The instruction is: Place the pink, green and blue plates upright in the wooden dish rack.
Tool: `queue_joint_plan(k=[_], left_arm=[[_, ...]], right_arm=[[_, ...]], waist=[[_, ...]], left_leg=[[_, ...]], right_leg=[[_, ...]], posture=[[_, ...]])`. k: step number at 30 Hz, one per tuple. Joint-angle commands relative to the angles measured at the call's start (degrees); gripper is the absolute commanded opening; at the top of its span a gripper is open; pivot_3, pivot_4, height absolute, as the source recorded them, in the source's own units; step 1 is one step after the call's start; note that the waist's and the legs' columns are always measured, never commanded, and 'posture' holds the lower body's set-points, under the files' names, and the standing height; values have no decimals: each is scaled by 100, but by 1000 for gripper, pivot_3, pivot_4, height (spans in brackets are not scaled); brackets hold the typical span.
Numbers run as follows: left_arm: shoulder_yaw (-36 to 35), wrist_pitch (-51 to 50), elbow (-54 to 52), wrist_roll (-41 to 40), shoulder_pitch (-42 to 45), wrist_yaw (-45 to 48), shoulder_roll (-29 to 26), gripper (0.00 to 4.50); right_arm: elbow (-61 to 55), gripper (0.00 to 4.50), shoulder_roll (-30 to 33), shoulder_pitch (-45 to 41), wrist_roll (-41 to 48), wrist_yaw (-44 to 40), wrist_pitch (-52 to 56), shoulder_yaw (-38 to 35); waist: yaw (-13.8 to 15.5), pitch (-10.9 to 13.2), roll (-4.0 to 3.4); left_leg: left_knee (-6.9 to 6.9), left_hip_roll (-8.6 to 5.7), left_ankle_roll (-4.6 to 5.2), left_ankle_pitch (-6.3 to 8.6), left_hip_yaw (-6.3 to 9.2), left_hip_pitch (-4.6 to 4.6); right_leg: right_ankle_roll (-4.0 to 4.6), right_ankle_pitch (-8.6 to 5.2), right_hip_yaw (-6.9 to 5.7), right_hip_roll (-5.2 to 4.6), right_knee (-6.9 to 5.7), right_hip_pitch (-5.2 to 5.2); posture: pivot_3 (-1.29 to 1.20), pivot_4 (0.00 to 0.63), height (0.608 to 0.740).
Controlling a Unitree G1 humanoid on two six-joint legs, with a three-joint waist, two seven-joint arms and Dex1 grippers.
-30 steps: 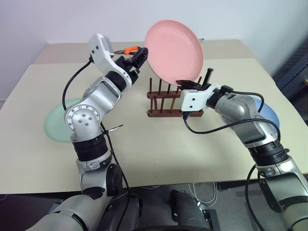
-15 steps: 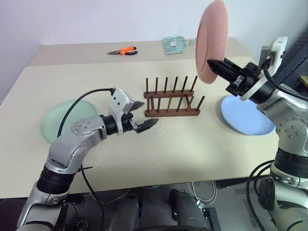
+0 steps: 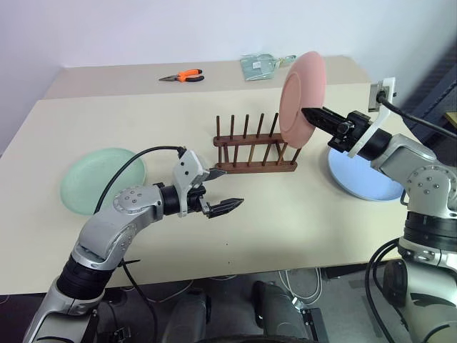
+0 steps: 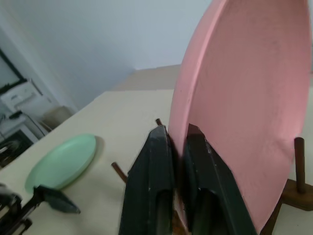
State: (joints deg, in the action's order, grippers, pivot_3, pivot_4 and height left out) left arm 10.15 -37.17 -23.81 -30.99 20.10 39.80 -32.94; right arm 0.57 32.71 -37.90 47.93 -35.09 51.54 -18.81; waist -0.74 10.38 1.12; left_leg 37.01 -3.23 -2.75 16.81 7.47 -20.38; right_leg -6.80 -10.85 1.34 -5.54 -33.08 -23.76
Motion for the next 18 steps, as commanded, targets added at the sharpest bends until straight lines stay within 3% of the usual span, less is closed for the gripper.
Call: queue_joint_plan(k=[1, 4, 8, 10, 12, 15, 18], left_arm=[[-271, -90, -87, -62, -30, -158, 116, 4500], [-641, -62, 113, 44, -60, -480, 196, 4500], [-1502, 27, 888, 575, 109, -1640, 358, 4500], [-2133, -127, 1315, 715, 328, -2454, 521, 4500], [-2772, -474, 1682, 773, 571, -3236, 627, 4500], [-3550, -965, 2380, 1385, 841, -4521, 358, 4500], [-3818, -1318, 2450, 1506, 864, -4768, 177, 4500]], right_arm=[[-130, 2010, 68, -216, -428, 57, -672, 47], [-209, 3504, 264, -207, -1425, 131, -1774, 352], [-311, 3504, 538, -346, -2160, 221, -2771, 376], [-508, 3504, 626, -462, -2051, 61, -2840, 339], [-899, 4376, 705, -514, -1751, -278, -2758, 377], [-1955, 4448, 932, -314, -1761, -964, -2633, 1178], [-2415, 4448, 910, -117, -1986, -1179, -2653, 1809]], waist=[[3, 0, 0], [-3, 0, 0], [-1, 1, -2], [-8, 2, -1], [-15, 3, 1], [-41, 1, 2], [-36, -6, 17]], left_leg=[[0, 0, 0, 0, 0, 0], [1, -1, 0, 0, 0, 0], [0, -1, 0, 0, 0, 1], [0, -1, 0, 0, 2, 1], [-1, 0, -1, 0, 3, 1], [-5, 3, -1, 0, 9, 3], [-8, 6, -2, 0, 8, 5]], right_leg=[[-1, 0, 0, 0, 0, 0], [-17, 2, 0, 0, 0, 0], [-30, 5, -1, 0, -3, -4], [-31, 6, -1, 0, -3, -4], [-31, 8, -2, 1, -4, -7], [-33, 9, -6, 3, -7, -9], [-37, 7, -7, 5, -10, -12]], posture=[[0, 150, 740], [0, 150, 740], [0, 150, 740], [0, 150, 740], [0, 150, 740], [0, 150, 740], [0, 150, 740]])
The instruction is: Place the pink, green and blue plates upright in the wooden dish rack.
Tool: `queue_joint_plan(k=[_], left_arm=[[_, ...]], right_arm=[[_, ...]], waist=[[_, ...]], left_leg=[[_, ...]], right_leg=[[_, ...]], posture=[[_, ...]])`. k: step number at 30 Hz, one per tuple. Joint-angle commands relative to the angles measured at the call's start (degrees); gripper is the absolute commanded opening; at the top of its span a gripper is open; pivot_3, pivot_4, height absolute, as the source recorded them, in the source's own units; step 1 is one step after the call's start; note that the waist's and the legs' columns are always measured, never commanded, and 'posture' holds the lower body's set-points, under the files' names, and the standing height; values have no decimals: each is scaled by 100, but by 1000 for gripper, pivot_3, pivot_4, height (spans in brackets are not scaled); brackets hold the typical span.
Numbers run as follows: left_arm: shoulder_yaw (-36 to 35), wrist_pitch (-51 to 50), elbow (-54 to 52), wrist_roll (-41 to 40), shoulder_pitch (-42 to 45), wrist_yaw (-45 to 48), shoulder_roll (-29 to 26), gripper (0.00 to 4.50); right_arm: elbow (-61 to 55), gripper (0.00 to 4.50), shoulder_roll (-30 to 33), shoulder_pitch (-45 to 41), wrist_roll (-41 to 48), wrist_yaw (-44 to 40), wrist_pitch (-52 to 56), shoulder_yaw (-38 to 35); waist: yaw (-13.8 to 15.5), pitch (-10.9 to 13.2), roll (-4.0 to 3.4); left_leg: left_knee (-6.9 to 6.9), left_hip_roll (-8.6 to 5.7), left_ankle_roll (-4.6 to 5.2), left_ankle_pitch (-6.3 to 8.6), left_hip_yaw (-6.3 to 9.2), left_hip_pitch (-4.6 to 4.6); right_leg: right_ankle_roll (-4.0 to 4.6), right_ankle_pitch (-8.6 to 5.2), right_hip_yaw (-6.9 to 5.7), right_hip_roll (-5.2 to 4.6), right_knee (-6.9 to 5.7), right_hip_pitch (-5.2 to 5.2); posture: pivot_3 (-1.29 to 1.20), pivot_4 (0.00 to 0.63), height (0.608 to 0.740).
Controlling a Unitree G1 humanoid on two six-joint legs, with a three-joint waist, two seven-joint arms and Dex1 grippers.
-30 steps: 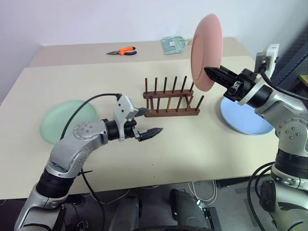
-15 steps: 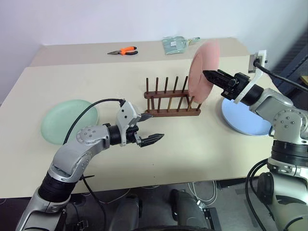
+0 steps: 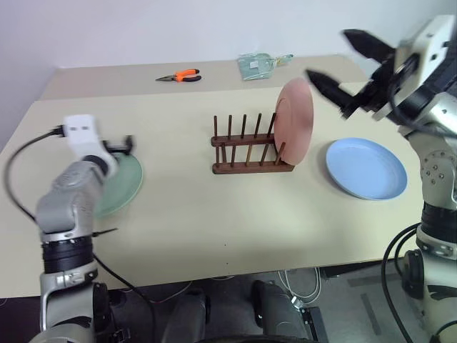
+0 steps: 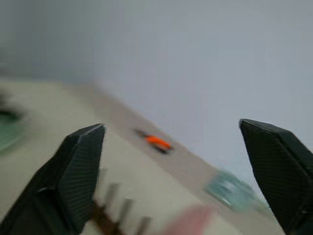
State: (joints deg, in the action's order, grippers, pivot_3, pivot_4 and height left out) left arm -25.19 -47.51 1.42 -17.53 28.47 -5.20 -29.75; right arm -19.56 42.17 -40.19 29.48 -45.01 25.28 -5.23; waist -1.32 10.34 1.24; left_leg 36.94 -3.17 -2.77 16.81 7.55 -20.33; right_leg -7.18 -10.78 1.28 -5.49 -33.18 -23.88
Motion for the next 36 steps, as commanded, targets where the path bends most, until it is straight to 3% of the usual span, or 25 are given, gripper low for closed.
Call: queue_joint_plan(k=[1, 8, 11, 18, 21, 25, 31, 36], left_arm=[[-394, -465, -92, 144, 3, -300, -167, 4500], [-1060, -1686, -563, -299, -404, -198, 224, 4500], [-1556, -1873, -652, -433, -353, -419, 615, 3650], [-1833, -1723, -701, -604, -78, -484, 960, 107], [-1147, -966, -1077, -675, 82, 104, 928, 21], [-516, -405, -1587, -923, 740, 537, 1037, 21], [301, -572, -1768, -1200, 1910, 564, 1407, 21], [677, -815, -1918, -1330, 2168, 502, 1668, 21]], right_arm=[[-472, 4448, -130, 158, -181, -204, -39, 636], [-575, 4448, -569, 358, -476, -241, -196, 1253], [-548, 4500, -656, 449, -704, -251, -367, 1389], [-292, 4500, -722, 506, -1049, -277, -491, 1449], [-262, 4500, -672, 448, -1030, -352, -314, 1442], [-127, 4500, -703, 265, -1686, -292, -721, 1777], [790, 4500, -971, -244, -3266, 143, -1878, 2534], [1740, 4500, -1064, -666, -4360, 698, -2831, 2767]], waist=[[44, -3, 13], [144, -5, 24], [150, -5, 27], [189, -6, 28], [201, -6, 29], [206, 3, 45], [78, 4, 47], [21, 4, 47]], left_leg=[[2, -1, -1, -1, 0, -2], [13, -13, -8, -4, 10, -11], [8, -9, -12, -5, 12, -10], [7, -9, -18, -8, 12, -7], [8, -10, -21, -9, 12, -6], [12, -11, -23, -11, 14, -18], [3, -8, -23, -11, 5, -9], [2, -9, -24, -12, 1, -9]], right_leg=[[0, 0, 0, -1, 0, 1], [3, 8, -1, -10, 0, 3], [4, 8, -7, -8, -4, -2], [5, 8, -9, -8, -7, -1], [5, 8, -9, -8, -5, 4], [9, 10, -11, -8, 0, 2], [8, 11, -9, -8, 0, 0], [8, 11, -3, -7, 0, -6]], posture=[[0, 150, 740], [0, 150, 740], [0, 150, 740], [0, 150, 740], [0, 150, 740], [0, 150, 740], [0, 150, 740], [0, 150, 740]])
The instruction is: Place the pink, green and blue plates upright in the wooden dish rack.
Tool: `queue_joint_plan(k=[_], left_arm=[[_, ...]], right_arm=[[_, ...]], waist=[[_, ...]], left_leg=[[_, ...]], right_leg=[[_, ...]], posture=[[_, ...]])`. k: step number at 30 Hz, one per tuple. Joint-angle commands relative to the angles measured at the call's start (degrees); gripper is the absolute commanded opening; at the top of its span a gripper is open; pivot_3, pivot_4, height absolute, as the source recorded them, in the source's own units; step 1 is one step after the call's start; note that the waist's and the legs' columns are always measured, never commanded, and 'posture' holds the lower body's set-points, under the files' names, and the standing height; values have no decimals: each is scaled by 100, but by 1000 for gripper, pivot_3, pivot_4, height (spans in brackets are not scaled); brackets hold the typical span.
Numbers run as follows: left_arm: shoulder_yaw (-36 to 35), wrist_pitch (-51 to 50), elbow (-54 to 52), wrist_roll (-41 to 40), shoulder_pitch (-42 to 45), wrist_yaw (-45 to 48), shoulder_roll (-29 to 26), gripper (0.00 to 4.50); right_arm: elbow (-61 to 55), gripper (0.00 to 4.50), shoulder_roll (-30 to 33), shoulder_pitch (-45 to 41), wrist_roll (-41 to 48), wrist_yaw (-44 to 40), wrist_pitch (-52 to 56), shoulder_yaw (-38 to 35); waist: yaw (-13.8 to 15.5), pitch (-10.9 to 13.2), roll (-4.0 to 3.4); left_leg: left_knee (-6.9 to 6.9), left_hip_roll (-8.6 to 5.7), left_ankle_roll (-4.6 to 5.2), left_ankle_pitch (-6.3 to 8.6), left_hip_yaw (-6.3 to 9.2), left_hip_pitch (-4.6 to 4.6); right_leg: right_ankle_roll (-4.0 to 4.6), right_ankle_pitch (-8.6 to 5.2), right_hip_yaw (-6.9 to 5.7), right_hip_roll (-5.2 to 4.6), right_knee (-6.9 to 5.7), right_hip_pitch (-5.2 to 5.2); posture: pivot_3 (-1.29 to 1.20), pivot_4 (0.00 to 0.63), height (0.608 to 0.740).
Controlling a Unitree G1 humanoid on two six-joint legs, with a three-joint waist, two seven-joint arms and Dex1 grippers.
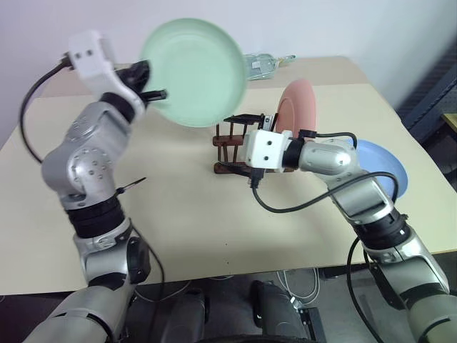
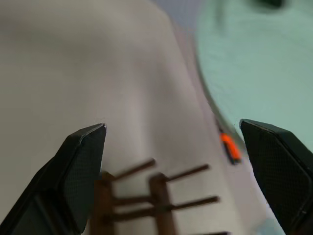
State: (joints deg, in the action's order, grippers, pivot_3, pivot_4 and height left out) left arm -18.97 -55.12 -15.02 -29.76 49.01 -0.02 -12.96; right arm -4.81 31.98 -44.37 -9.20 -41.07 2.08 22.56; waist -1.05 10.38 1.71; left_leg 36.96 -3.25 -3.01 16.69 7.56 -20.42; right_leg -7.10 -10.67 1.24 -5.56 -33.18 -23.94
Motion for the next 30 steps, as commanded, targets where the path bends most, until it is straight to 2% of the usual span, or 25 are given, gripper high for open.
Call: queue_joint_plan(k=[1, 4, 5, 10, 11, 13, 18, 20, 24, 30], left_arm=[[109, -77, -319, -138, 113, -14, 16, 21], [296, -100, -389, -56, 12, 33, -91, 0], [318, -112, -400, -42, -24, 39, -119, 0], [290, 65, -359, 46, -128, 52, -220, 0], [288, 144, -336, 88, -139, 74, -251, 333], [143, 275, -242, 95, -102, 9, -221, 1037], [-664, 1165, 68, 63, 134, -216, -347, 3495], [-681, 1538, 66, 160, -109, 127, -632, 3495], [-237, 1945, -87, 257, -1246, 1247, -1255, 3495], [920, 1811, -1008, -238, -3086, 3229, -1860, 3495]], right_arm=[[397, 4500, -51, -287, -668, 393, -648, 26], [573, 3645, -101, -276, -875, 436, -844, 32], [579, 3224, -125, -249, -881, 411, -854, 13], [426, 599, -214, -93, -847, 319, -760, -95], [397, 103, -212, -61, -856, 314, -757, -103], [341, 0, -237, 1, -830, 321, -719, -150], [-60, 0, -575, 115, -137, 379, -181, -700], [-390, 0, -841, 178, 475, 429, 352, -1130], [-1344, 0, -1533, 285, 2184, 774, 2255, -2249], [-2371, 0, -2503, 391, 4889, 2258, 4888, -3795]], waist=[[-8, 0, 0], [8, 0, 0], [7, 0, 0], [18, 1, -1], [21, 1, 0], [28, 0, 0], [8, 1, -1], [-4, 2, -2], [15, -8, -17], [48, -6, -18]], left_leg=[[-1, 1, -1, -1, -1, -2], [-1, 2, -2, -1, -1, -5], [-1, 1, -1, -2, -1, -5], [1, 1, -1, -2, -1, -5], [1, 1, -1, -2, -1, -6], [1, 1, -1, -2, 0, -6], [1, 1, -2, -2, 2, -4], [-4, 4, -2, -2, 0, -4], [-16, 4, -4, -3, -1, 2], [-6, 1, 1, -1, 12, -12]], right_leg=[[0, 0, 2, 1, -2, -5], [1, 0, 2, 3, -2, -8], [1, 0, 3, 2, -2, -8], [2, 1, 5, 3, -2, -6], [2, 1, 5, 3, -2, -6], [2, 1, 4, 3, -1, -6], [3, 1, 4, 3, -2, -5], [4, 2, 5, 6, -3, -10], [5, 2, 11, 6, -7, -13], [28, -8, 8, 3, -6, -11]], posture=[[0, 150, 740], [0, 150, 740], [0, 150, 740], [0, 150, 740], [0, 150, 740], [0, 150, 740], [0, 150, 740], [0, 150, 740], [0, 150, 740], [0, 150, 740]])
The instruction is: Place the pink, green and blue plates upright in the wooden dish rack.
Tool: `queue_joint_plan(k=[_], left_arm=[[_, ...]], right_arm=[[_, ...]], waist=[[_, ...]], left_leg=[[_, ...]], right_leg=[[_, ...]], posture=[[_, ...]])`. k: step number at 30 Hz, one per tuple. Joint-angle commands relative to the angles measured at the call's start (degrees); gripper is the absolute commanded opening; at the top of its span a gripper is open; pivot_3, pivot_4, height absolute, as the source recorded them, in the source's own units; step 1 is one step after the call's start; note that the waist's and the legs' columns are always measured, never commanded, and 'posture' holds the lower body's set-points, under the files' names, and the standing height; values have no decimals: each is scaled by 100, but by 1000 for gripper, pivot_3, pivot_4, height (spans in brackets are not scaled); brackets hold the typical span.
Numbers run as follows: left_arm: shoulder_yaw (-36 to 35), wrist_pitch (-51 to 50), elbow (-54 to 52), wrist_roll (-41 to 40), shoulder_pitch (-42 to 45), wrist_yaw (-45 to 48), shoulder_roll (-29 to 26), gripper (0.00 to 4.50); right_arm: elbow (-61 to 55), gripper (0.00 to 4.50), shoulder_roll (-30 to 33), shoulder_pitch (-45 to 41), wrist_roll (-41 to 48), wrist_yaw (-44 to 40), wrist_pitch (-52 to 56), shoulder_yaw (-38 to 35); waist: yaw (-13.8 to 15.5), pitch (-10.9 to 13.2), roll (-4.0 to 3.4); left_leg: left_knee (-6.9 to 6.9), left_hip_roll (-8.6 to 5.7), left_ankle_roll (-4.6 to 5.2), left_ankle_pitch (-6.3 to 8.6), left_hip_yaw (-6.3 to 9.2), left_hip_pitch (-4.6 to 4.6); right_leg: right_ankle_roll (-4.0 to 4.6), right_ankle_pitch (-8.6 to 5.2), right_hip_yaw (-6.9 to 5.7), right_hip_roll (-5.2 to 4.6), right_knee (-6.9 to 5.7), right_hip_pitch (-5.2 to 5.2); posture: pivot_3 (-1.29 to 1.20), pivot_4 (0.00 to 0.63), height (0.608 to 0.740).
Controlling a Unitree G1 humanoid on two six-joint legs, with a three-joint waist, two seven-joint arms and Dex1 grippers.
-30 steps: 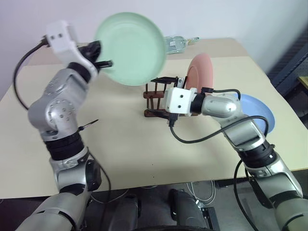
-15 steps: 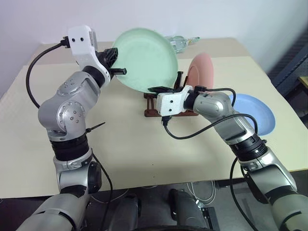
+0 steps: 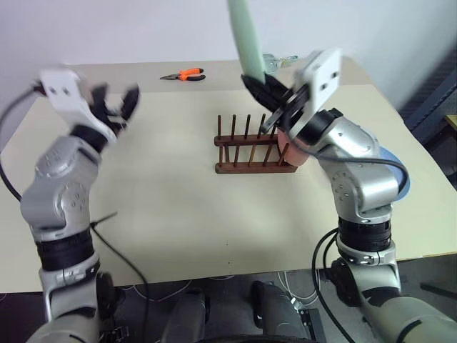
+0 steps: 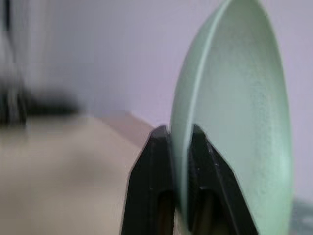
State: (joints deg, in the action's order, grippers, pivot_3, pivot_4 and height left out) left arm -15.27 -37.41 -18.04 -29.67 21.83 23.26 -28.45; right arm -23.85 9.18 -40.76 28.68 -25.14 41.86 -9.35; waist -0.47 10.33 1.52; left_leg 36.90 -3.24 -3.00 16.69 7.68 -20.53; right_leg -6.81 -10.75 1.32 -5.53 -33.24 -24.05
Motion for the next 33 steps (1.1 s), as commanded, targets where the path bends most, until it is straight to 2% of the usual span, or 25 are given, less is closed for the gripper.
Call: queue_joint_plan(k=[1, 6, 11, 18, 21, 22, 25, 28, 32, 33], left_arm=[[785, 72, -858, -248, -604, 1174, -437, 3495], [1499, 68, -1136, -263, -1049, 1741, -660, 3495], [1829, 101, -1199, -177, -1002, 1755, -516, 3495], [1946, 108, -1222, -114, -974, 1684, -439, 3495], [1978, 113, -1248, -68, -987, 1664, -426, 3535], [1981, 107, -1261, -66, -988, 1654, -416, 3535], [2007, 105, -1276, -59, -982, 1625, -385, 3535], [2059, 114, -1266, -46, -973, 1638, -373, 3535], [2134, 177, -1124, 10, -891, 1734, -391, 3535], [2173, 202, -1063, 40, -849, 1797, -406, 3535]], right_arm=[[-531, 0, -351, 71, 1406, 944, 1171, -746], [-504, 0, -691, 171, 2322, 2072, 1795, -1164], [-204, 0, -583, 147, 2436, 2490, 1843, -1122], [498, 0, -327, -20, 2341, 2600, 1749, -1010], [624, 1077, -65, -121, 2120, 2400, 1579, -783], [592, 1631, 127, -156, 1855, 2244, 1376, -577], [260, 2896, 1038, -182, 914, 1377, 535, 229], [49, 2896, 1671, -168, 643, 712, -65, 259], [171, 2896, 2553, -99, 1094, 80, -222, -847], [357, 3162, 2898, 98, 1096, -20, -160, -1248]], waist=[[-27, 1, -3], [-46, 11, -43], [-52, 9, -43], [-58, 9, -44], [-56, 10, -44], [-53, 9, -44], [-48, 10, -44], [-55, 9, -42], [-12, 11, -38], [-6, 11, -38]], left_leg=[[-1, 2, 1, 1, 0, 0], [-9, 7, 3, 1, -9, 5], [-9, 7, 5, 1, -14, 5], [-8, 7, 6, 1, -15, 6], [-8, 7, 7, 1, -17, 5], [-8, 7, 7, 1, -17, 5], [-7, 6, 8, 2, -19, 3], [-7, 7, 12, 4, -20, 4], [-2, 7, 13, 5, -19, 2], [2, 7, 15, 6, -19, 1]], right_leg=[[2, 0, -1, 1, 1, -1], [11, 1, 0, 3, 0, -8], [9, 1, 0, 4, 1, -8], [8, 2, 0, 5, 0, -8], [7, 2, 0, 5, 1, -8], [7, 2, 0, 5, 2, -8], [5, 0, 0, 4, 5, -5], [-15, -12, -1, 4, 9, -3], [-15, -12, -1, 3, 14, 4], [-14, -13, -1, 3, 17, 7]], posture=[[0, 150, 740], [0, 150, 740], [0, 150, 740], [0, 150, 740], [0, 150, 740], [0, 150, 740], [0, 150, 740], [0, 150, 740], [0, 150, 740], [0, 150, 740]])
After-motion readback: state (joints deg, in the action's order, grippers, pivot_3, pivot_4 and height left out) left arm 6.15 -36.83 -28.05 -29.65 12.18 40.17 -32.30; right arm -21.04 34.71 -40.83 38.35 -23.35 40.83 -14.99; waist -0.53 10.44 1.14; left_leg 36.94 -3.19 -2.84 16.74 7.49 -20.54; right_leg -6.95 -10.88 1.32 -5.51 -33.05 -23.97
